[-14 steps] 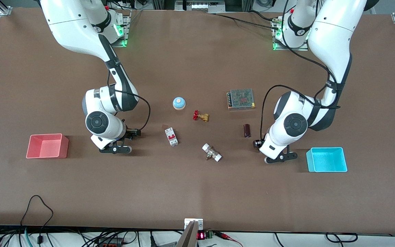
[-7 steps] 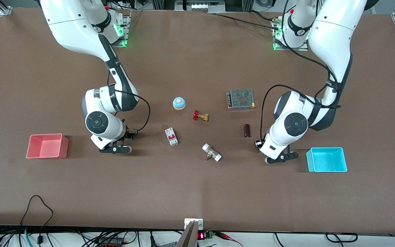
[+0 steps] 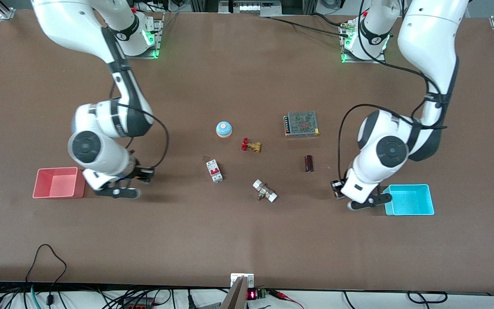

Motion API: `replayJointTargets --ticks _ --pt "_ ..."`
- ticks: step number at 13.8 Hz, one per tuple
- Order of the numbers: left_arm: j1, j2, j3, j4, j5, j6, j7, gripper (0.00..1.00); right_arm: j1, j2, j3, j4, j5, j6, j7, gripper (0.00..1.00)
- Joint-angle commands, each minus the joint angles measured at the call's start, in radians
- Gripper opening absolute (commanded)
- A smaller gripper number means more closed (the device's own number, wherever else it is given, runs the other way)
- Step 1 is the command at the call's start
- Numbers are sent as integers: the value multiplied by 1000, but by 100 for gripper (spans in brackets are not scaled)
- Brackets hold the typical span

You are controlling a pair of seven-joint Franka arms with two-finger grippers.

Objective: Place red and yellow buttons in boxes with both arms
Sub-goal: 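Carry the yellow button to the pink box while the left gripper carries red, then lower the yellow button into the pink box while the left gripper lowers red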

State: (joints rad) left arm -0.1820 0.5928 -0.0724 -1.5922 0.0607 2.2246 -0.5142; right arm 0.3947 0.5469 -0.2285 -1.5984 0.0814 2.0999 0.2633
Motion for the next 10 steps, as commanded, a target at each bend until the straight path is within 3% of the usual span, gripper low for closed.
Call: replayJointTargets --ticks 1,6,10 --pt "76 -31 -1 17 18 -42 126 31 -117 -4 -18 26 -2 -24 -141 35" --pt "212 -56 -1 18 18 -65 409 31 -312 36 -19 29 1 -14 -496 35" --pt "306 -48 -3 18 18 -62 607 31 -352 44 -19 49 -9 -14 -588 35"
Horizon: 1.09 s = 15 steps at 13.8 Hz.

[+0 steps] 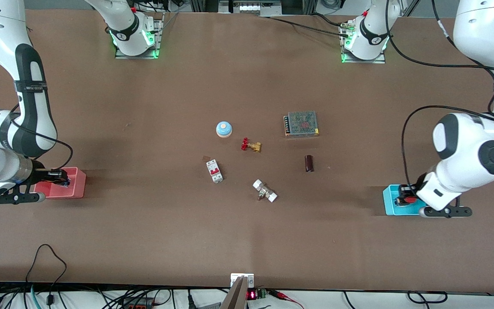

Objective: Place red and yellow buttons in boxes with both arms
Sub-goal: 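Lower the yellow button into the pink box while the left gripper lowers red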

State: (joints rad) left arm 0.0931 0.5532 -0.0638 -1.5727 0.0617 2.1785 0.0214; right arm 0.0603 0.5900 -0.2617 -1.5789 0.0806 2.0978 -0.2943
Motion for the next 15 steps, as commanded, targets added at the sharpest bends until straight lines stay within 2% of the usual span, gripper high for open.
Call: replayJointTargets --ticks 1,11,13,15 --pt "37 -1 -11 -3 17 -13 87 31 -25 2 15 30 -10 -10 -35 35" --pt "62 116 -10 -9 17 56 88 32 -76 76 15 43 -8 -2 -101 35" --pt "62 126 -10 -7 17 61 88 39 -83 100 15 48 -5 1 -100 35" --pt "60 125 -10 -4 15 61 88 60 -88 108 16 48 -4 21 -100 35"
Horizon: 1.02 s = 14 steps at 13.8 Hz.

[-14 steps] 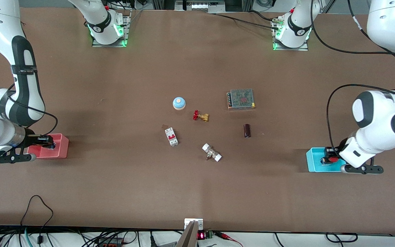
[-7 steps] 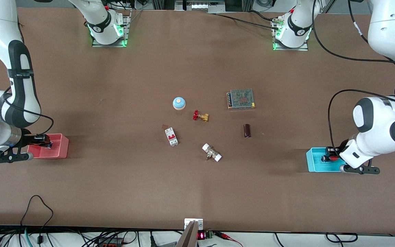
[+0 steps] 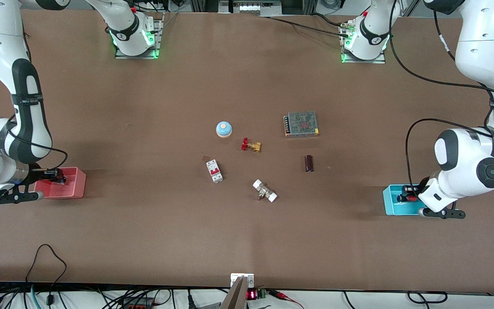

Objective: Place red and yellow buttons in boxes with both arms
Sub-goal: 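Lower the yellow button into the pink box while the left gripper lowers red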

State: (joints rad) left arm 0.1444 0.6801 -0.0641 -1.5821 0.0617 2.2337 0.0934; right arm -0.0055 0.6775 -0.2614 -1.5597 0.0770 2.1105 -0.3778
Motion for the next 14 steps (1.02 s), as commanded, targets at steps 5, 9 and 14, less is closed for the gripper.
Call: replayJointTargets --ticks 5,9,14 --pt "3 -37 -13 36 15 6 2 92 -22 40 17 30 7 45 -16 35" --pt "1 -154 -26 14 13 -6 -1 100 -22 59 22 30 14 60 -16 35" --pt "-6 -390 -36 -55 13 -122 -17 100 -21 65 22 32 21 68 -16 66"
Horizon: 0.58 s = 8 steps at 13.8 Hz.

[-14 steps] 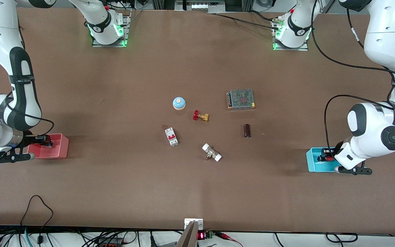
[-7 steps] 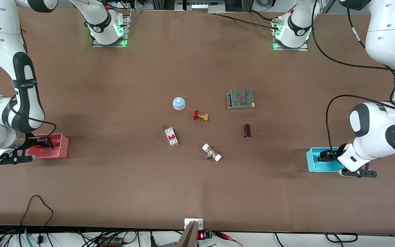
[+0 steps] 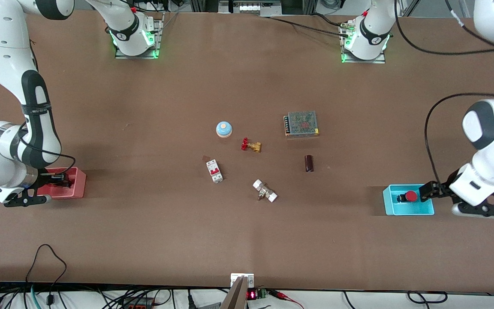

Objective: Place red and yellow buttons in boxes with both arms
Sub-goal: 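Lower the yellow button into the pink box while the left gripper lowers red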

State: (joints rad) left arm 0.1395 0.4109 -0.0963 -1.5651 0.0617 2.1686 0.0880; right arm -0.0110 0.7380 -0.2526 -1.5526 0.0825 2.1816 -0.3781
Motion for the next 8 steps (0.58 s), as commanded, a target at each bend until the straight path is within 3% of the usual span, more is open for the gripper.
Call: replayJointTargets --ticks 1,4,6,8 --pt "-1 -160 -3 -70 12 -102 -11 100 -14 0 13 37 19 -8 -10 100" --pt "-1 -256 -5 -58 3 -248 -7 100 -12 -18 13 69 25 -25 -12 100" --pt "-1 -306 -20 -55 -16 -312 -8 100 -6 -90 21 69 26 -80 -8 100" --pt "6 -346 -39 -46 -33 -354 -14 100 -1 -182 47 72 89 -175 4 100"
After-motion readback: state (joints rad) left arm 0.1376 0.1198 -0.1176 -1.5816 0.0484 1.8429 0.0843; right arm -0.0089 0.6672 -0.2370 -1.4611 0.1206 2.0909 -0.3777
